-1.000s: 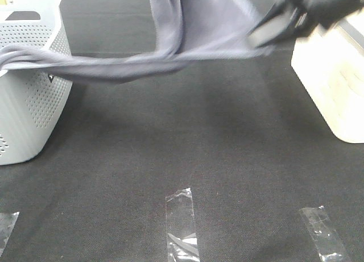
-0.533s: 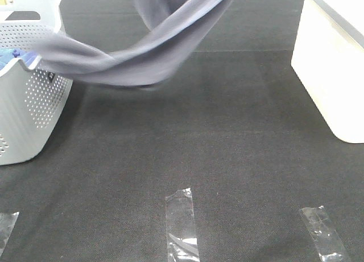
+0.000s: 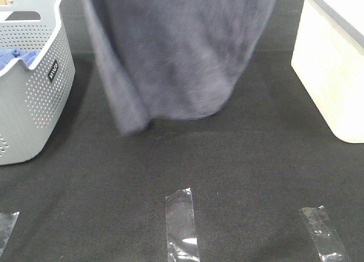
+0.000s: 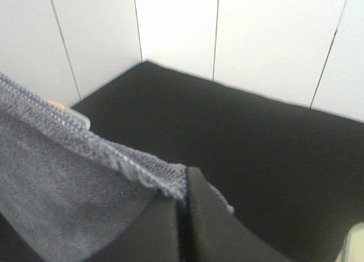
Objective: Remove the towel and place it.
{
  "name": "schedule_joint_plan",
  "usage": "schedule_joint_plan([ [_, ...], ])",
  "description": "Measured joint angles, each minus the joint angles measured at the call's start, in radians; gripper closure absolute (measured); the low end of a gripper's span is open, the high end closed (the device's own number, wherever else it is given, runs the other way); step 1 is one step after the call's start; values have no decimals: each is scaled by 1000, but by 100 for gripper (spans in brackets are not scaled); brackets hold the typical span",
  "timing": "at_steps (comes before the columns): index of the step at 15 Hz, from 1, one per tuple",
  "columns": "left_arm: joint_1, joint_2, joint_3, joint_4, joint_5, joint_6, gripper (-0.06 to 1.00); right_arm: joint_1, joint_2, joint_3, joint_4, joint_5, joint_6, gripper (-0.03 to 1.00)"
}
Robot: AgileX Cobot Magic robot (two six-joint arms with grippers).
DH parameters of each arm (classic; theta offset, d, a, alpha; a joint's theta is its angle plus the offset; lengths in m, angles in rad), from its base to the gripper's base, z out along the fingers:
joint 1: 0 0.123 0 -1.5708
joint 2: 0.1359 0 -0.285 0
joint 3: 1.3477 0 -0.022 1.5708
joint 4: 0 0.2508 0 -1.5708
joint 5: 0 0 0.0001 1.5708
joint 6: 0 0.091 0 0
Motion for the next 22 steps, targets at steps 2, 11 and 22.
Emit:
schedule_joint_plan([
  [2,0,53,-1,52,104,0,94,0,32,0,-58,91,75,97],
  [11,166,515,-1,304,-362,-191,94,25,419,3,-219,-405,183,97],
  [22,242,580,-240,444,-708,-279,94,48,397,1,-327,-921,59,97],
])
